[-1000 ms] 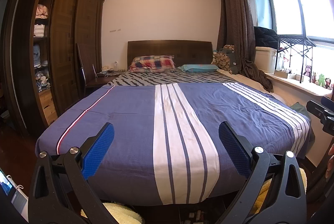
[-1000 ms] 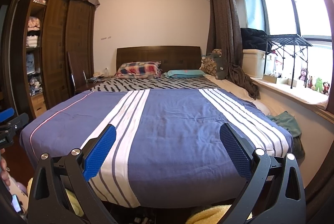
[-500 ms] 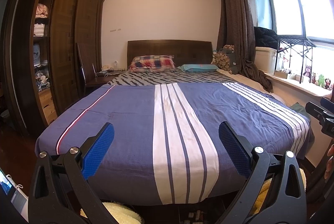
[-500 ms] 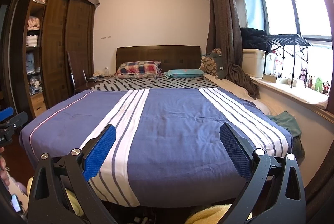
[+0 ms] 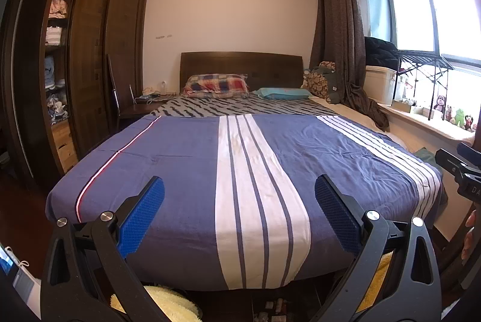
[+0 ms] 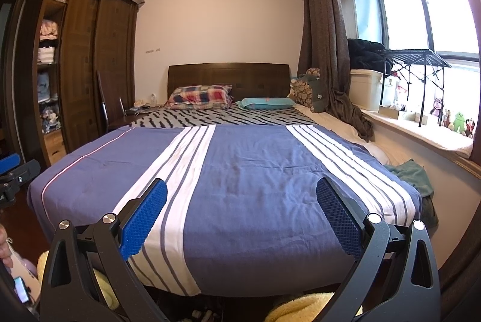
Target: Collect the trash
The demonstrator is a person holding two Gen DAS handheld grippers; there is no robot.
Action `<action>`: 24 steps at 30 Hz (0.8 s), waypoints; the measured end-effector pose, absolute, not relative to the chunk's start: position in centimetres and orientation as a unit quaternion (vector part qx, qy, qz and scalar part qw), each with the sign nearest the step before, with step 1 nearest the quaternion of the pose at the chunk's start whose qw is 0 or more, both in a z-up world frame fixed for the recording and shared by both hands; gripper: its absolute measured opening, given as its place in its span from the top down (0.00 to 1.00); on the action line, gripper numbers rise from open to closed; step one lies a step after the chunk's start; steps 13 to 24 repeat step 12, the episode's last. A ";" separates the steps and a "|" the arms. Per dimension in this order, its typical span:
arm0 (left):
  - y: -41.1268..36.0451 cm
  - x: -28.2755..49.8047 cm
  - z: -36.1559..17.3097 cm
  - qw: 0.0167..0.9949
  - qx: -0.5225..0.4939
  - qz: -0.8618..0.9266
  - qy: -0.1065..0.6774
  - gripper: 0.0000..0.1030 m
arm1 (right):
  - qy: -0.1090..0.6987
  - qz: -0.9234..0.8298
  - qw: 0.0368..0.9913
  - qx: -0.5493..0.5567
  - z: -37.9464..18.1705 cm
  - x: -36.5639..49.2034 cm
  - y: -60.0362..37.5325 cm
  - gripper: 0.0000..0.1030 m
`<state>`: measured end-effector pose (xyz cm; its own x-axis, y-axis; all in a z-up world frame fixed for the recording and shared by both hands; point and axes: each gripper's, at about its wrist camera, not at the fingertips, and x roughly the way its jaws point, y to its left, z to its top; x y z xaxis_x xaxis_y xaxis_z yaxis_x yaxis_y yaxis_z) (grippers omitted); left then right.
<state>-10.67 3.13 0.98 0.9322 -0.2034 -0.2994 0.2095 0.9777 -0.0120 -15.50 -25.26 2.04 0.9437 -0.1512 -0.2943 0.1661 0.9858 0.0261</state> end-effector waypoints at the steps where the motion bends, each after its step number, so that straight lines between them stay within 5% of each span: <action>1: 3.2 -10.7 1.0 0.983 0.009 -0.107 0.151 0.08 | 0.148 -0.080 0.985 0.026 2.1 -15.5 -25.3 0.03; 24: 3.1 -10.0 1.1 0.982 0.003 -0.104 0.158 0.08 | 0.149 -0.072 0.986 0.029 2.0 -14.9 -25.6 0.03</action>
